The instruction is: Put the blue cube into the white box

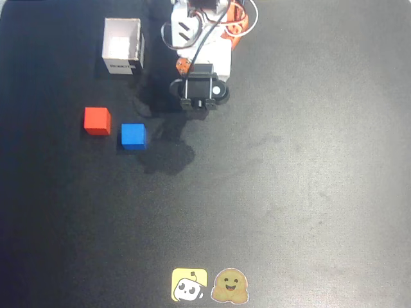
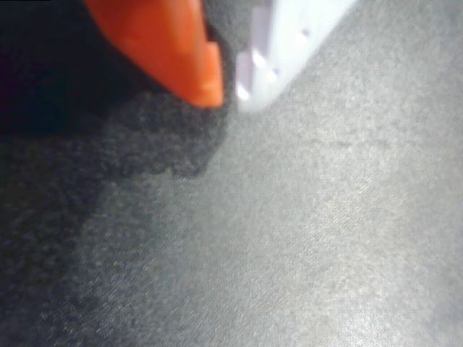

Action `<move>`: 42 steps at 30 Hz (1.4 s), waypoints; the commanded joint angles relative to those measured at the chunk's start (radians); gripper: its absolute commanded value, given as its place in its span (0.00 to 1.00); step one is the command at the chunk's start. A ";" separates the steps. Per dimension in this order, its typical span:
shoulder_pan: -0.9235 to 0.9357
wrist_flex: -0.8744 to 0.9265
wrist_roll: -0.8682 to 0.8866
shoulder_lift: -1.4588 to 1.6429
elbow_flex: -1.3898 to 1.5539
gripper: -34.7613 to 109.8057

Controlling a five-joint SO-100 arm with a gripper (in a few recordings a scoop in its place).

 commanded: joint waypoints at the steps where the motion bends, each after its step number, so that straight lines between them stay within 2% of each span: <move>1: 0.006 0.003 -0.006 0.003 -0.003 0.24; 29: 0.009 -0.012 0.023 0.003 -0.038 0.24; 33: 0.087 -0.038 -0.071 -0.049 -0.166 0.24; 38: 0.213 -0.126 -0.207 -0.474 -0.445 0.24; 42: 0.324 -0.224 -0.319 -0.560 -0.463 0.24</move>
